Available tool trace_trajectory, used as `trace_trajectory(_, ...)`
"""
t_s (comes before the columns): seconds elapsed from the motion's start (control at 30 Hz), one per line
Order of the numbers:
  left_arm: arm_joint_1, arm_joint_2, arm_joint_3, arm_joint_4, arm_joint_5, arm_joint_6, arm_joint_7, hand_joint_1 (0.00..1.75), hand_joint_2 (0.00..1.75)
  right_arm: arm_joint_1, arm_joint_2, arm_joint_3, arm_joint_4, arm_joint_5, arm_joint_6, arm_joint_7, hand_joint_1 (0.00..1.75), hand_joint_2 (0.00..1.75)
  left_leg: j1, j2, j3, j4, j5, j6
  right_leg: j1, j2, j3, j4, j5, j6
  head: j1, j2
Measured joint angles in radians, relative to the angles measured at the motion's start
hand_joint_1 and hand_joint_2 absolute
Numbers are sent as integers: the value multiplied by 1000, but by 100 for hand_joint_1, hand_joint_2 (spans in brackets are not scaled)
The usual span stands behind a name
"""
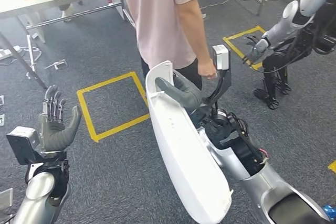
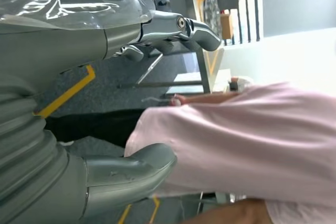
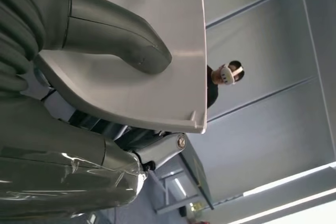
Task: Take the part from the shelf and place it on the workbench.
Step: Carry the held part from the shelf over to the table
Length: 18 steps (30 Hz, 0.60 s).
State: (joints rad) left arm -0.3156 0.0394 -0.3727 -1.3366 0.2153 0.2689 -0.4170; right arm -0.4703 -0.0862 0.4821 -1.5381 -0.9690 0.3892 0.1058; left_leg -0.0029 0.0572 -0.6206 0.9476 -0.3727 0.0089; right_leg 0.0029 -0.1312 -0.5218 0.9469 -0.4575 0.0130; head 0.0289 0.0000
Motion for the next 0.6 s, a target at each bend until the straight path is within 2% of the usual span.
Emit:
trace_trajectory(0.03, -1, 1, 0, 0, 1, 0, 0, 0, 175, -2, 0, 1, 2, 0, 1, 1, 175, 175, 2, -13, 1, -2, 1, 6, -2, 15, -3, 13, -13, 6, 2, 0)
trace_trajectory(0.07, -2, 1, 0, 0, 1, 0, 0, 0, 175, -5, 0, 1, 5, 0, 3, 1, 175, 175, 5, -26, 3, -4, 3, 12, -6, 42, -17, 47, -37, 10, 6, 0)
trace_trajectory(0.13, -4, 0, 0, 1, 2, 0, 0, 0, 175, -6, 0, 3, 10, 0, 5, 1, 175, 175, 6, -51, 3, -5, 5, 20, -10, 106, -72, 177, -104, 15, 20, 0)
trace_trajectory(0.17, -4, 0, 0, 2, 2, -1, 0, 0, 175, -4, 0, 4, 14, -1, 6, 1, 175, 175, 6, -64, 3, -5, 6, 23, -11, 121, -105, 250, -133, 17, 28, 0)
trace_trajectory(0.2, -4, -1, 0, 3, 2, -2, 0, 0, 175, -3, 0, 4, 18, -1, 6, 2, 175, 175, 5, -80, 3, -4, 6, 23, -11, 126, -129, 299, -144, 17, 34, 0)
trace_trajectory(0.23, -4, -1, 0, 5, 2, -2, 0, 0, 175, -1, 0, 5, 22, -1, 6, 2, 175, 175, 5, -96, 3, -4, 6, 24, -11, 129, -138, 311, -135, 16, 39, 0)
trace_trajectory(0.27, -5, -1, 0, 7, 4, -4, -1, 0, 175, -1, 0, 5, 26, -1, 6, 1, 175, 175, 5, -111, 3, -2, 7, 24, -12, 131, -127, 280, -106, 14, 43, 0)
trace_trajectory(0.3, -6, -1, 0, 9, 6, -5, -3, 0, 175, -3, 0, 5, 29, -1, 7, 1, 175, 175, 5, -127, 4, 0, 6, 23, -13, 140, -101, 215, -63, 11, 46, 0)
trace_trajectory(0.37, -10, -1, 0, 10, 10, -8, -7, 0, 175, -7, 0, 6, 33, -2, 8, 0, 175, 175, 6, -153, 1, 5, 7, 18, -17, 187, -44, 80, -2, 5, 48, 0)
trace_trajectory(0.4, -13, -1, 0, 11, 11, -9, -9, 0, 175, -8, 0, 7, 35, -3, 8, -1, 175, 175, 7, -165, -4, 7, 9, 13, -18, 206, -25, 39, 8, 3, 48, 0)
trace_trajectory(0.43, -15, -1, 0, 12, 12, -9, -10, 0, 175, -9, 0, 7, 36, -5, 8, -1, 175, 175, 9, -175, -10, 8, 12, 7, -18, 216, -16, 23, 6, 2, 47, 0)
trace_trajectory(0.5, -17, 0, 0, 13, 12, -9, -11, 0, 175, -11, 0, 8, 40, -8, 9, -2, 175, 175, 13, -194, -19, 6, 20, -7, -17, 197, -8, 13, 8, -5, 47, 0)
trace_trajectory(0.53, -17, 1, 0, 14, 13, -9, -11, 0, 175, -12, 1, 8, 41, -10, 9, -2, 175, 175, 11, -184, -24, 10, 17, -14, -19, 184, -6, 8, 12, -10, 45, 0)
trace_trajectory(0.57, -19, 2, 0, 15, 13, -9, -11, 0, 175, -14, 1, 9, 42, -11, 10, -2, 175, 175, 9, -163, -33, 27, 6, -20, -21, 170, -3, 3, 16, -16, 39, 0)
trace_trajectory(0.6, -22, 2, 0, 16, 12, -9, -12, 0, 175, -16, 1, 9, 42, -12, 10, -3, 175, 175, 6, -129, -56, 73, -19, -24, -23, 156, -2, -2, 19, -21, 31, 0)
